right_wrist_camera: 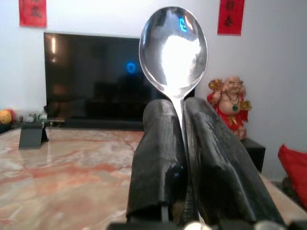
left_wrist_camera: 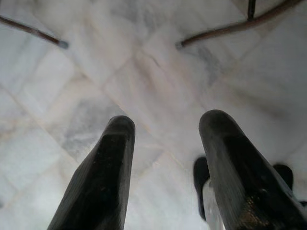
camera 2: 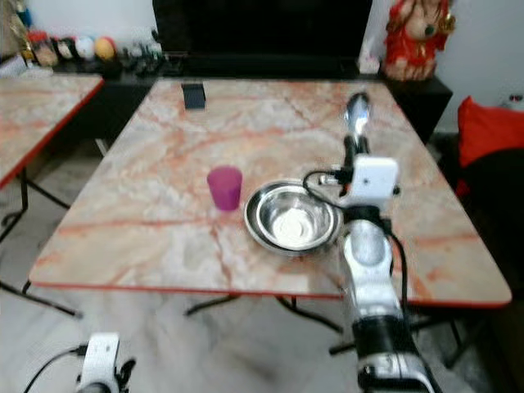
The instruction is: Setting the table
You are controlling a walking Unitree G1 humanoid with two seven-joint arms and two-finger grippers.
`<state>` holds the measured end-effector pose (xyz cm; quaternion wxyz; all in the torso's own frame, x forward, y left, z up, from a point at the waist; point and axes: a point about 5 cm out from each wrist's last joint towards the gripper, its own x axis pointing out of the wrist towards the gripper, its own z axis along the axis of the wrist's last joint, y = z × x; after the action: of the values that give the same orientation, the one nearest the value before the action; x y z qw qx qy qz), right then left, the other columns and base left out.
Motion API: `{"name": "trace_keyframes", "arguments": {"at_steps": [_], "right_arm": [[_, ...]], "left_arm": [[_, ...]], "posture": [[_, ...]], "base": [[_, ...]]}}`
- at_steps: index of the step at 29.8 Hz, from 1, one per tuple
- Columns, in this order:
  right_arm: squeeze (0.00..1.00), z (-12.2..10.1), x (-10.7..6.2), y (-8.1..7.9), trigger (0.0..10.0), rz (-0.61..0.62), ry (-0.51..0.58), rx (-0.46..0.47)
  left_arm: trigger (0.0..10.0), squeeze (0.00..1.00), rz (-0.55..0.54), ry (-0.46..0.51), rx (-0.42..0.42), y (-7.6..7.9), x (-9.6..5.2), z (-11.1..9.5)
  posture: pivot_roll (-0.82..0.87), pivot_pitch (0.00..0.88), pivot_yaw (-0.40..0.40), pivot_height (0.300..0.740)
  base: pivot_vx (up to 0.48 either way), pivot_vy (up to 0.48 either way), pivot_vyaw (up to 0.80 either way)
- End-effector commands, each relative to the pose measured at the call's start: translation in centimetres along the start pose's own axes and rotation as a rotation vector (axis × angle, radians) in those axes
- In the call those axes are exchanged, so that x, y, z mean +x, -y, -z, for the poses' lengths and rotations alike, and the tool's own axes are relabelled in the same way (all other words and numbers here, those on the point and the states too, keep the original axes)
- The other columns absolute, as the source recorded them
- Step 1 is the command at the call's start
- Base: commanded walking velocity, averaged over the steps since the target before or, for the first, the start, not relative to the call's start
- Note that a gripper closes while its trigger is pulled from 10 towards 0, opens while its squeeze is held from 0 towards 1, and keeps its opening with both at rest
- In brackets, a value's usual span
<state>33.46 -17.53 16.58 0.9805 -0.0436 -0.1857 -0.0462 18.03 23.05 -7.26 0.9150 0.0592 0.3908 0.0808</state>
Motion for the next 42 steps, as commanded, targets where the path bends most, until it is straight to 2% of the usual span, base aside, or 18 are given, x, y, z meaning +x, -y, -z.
{"name": "trace_keyframes", "arguments": {"at_steps": [1, 12, 19, 24, 25, 29, 32, 33, 35, 38, 42], "right_arm": [[0.0, -0.6, 0.5, -0.2, 10.0, -0.003, 0.019, 0.004], [0.0, -0.4, 0.9, 0.6, 10.0, 0.017, 0.006, -0.019], [0.0, 0.0, 1.5, 1.6, 10.0, 0.056, -0.045, -0.023], [0.0, 1.2, 2.4, 3.5, 10.0, 0.077, -0.195, -0.091], [0.0, 1.8, 2.7, 4.1, 10.0, 0.076, -0.268, -0.13], [0.0, 2.7, 2.8, 4.6, 10.0, 0.068, -0.37, -0.117], [0.0, 3.3, 2.7, 4.7, 10.0, 0.039, -0.428, -0.112], [0.0, 3.8, 2.6, 4.5, 10.0, 0.016, -0.477, -0.085], [0.0, 4.0, 2.6, 4.4, 10.0, 0.014, -0.495, -0.072], [0.0, 5.1, 1.9, 3.8, 10.0, -0.06, -0.572, -0.095], [0.0, 5.8, 1.4, 4.0, 10.0, -0.054, -0.606, -0.094]], "left_arm": [[10.0, 0.0, -0.007, -0.009, -0.008, -0.2, 0.0, 0.1], [10.0, 0.0, -0.004, -0.012, -0.004, -0.2, 0.0, 0.1], [10.0, 0.0, -0.001, -0.014, -0.005, -0.2, 0.0, 0.1], [10.0, 0.0, 0.001, -0.014, -0.004, -0.2, 0.0, 0.1], [10.0, 0.0, 0.002, -0.014, -0.004, -0.2, 0.0, 0.1], [10.0, 0.0, 0.003, -0.015, -0.003, -0.2, 0.1, 0.0], [10.0, 0.0, 0.003, -0.014, -0.003, -0.1, 0.1, 0.0], [10.0, 0.0, 0.003, -0.014, -0.005, -0.1, 0.1, -0.1], [10.0, 0.0, 0.003, -0.014, -0.006, -0.1, 0.1, 0.0], [10.0, 0.0, 0.001, -0.015, -0.007, -0.2, 0.1, 0.0], [10.0, 0.0, -0.001, -0.017, -0.008, -0.2, 0.1, 0.1]], "posture": [[-0.03, 0.0, -0.019, 0.74], [-0.03, 0.0, -0.018, 0.74], [-0.03, 0.0, -0.019, 0.74], [-0.03, 0.0, -0.014, 0.74], [-0.03, 0.0, -0.014, 0.74], [-0.03, 0.0, -0.012, 0.74], [-0.03, 0.0, -0.013, 0.74], [-0.03, 0.0, -0.013, 0.74], [-0.03, 0.0, -0.012, 0.74], [-0.03, 0.0, -0.011, 0.74], [-0.02, 0.0, -0.012, 0.74]], "base": [[0.0, 0.0, 0.0], [0.0, 0.0, 0.0], [0.0, 0.0, 0.0], [0.0, 0.0, 0.0], [0.0, 0.0, 0.0], [0.0, 0.0, 0.0], [0.0, 0.0, 0.0], [0.0, 0.0, 0.0], [0.0, 0.0, 0.0], [0.0, 0.0, 0.0], [0.0, 0.0, 0.0]]}}
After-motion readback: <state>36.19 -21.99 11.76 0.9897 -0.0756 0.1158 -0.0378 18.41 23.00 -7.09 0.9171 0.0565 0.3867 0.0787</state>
